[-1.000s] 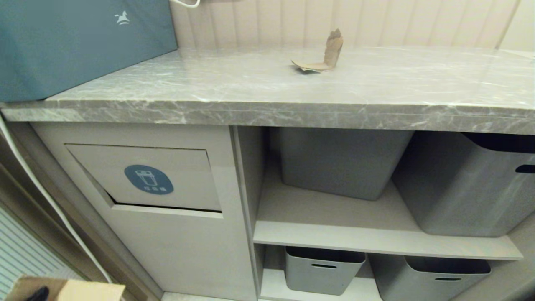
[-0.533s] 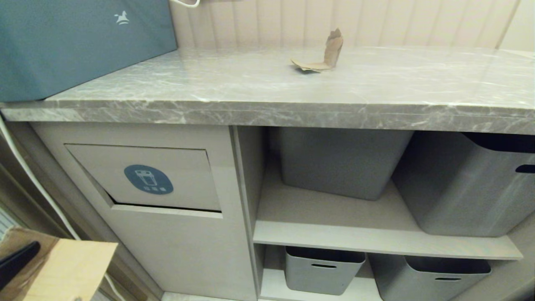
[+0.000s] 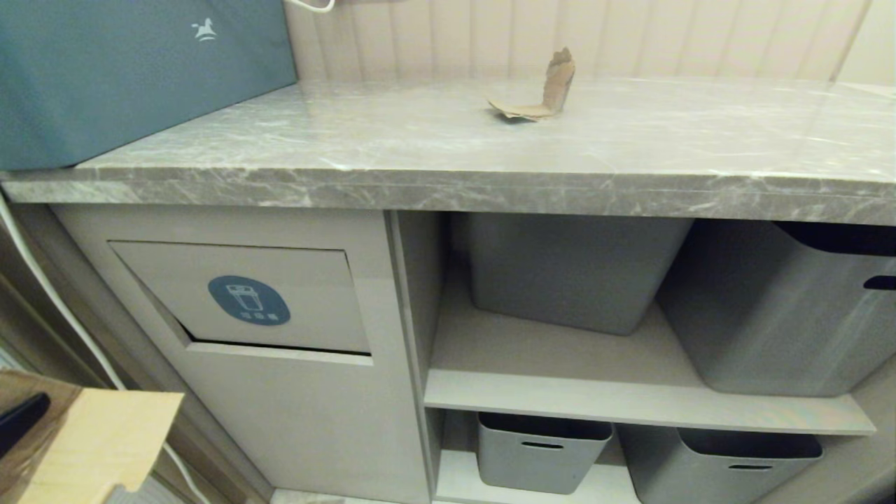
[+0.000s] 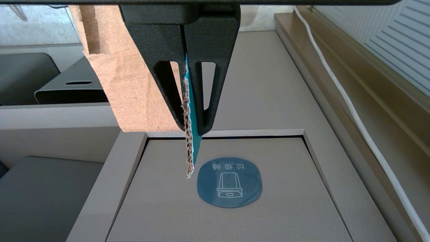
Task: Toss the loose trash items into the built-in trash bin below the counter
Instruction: Put the garbage in the trash can
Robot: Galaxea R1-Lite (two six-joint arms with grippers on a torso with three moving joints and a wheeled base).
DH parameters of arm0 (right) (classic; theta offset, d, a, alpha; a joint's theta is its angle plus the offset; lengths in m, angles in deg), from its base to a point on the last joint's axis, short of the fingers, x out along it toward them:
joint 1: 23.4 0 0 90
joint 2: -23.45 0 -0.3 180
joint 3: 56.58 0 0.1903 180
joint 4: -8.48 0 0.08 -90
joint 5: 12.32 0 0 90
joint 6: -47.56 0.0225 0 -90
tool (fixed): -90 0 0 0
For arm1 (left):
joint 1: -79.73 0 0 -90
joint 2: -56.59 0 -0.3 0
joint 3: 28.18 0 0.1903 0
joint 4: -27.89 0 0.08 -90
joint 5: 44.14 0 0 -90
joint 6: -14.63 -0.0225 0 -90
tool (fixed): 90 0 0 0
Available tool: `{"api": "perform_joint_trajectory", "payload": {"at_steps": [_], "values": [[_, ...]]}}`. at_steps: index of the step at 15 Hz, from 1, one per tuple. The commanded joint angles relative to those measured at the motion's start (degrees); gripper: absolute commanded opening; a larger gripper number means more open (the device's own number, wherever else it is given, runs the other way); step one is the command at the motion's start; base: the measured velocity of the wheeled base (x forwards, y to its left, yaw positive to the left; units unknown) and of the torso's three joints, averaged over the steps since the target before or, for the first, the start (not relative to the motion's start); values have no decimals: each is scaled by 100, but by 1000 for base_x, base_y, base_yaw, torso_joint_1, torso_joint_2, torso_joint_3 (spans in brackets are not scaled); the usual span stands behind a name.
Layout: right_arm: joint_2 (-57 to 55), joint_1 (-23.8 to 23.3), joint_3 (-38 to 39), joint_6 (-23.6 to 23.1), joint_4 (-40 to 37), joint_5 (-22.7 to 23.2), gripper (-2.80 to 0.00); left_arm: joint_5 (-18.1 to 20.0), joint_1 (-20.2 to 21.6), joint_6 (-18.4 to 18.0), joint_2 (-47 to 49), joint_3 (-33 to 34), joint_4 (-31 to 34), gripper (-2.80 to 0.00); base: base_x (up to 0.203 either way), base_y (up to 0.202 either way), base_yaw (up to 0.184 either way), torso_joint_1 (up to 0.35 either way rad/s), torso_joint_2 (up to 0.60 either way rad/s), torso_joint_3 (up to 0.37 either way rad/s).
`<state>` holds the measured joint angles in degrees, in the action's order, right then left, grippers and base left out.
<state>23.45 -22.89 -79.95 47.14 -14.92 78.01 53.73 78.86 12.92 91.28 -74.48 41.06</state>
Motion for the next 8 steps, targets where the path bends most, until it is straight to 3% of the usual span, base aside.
{"api": "perform_joint_trajectory", "payload": {"at_steps": [1,8], "values": [[9,2,0,-2,3,2,-280,21,-9,-11,1,68,0,-280,0,0,0,0,0,0],[9,2,0,-2,-5,2,-280,-2,-2,23,168,-1,-23,-280,0,0,0,0,0,0]]}}
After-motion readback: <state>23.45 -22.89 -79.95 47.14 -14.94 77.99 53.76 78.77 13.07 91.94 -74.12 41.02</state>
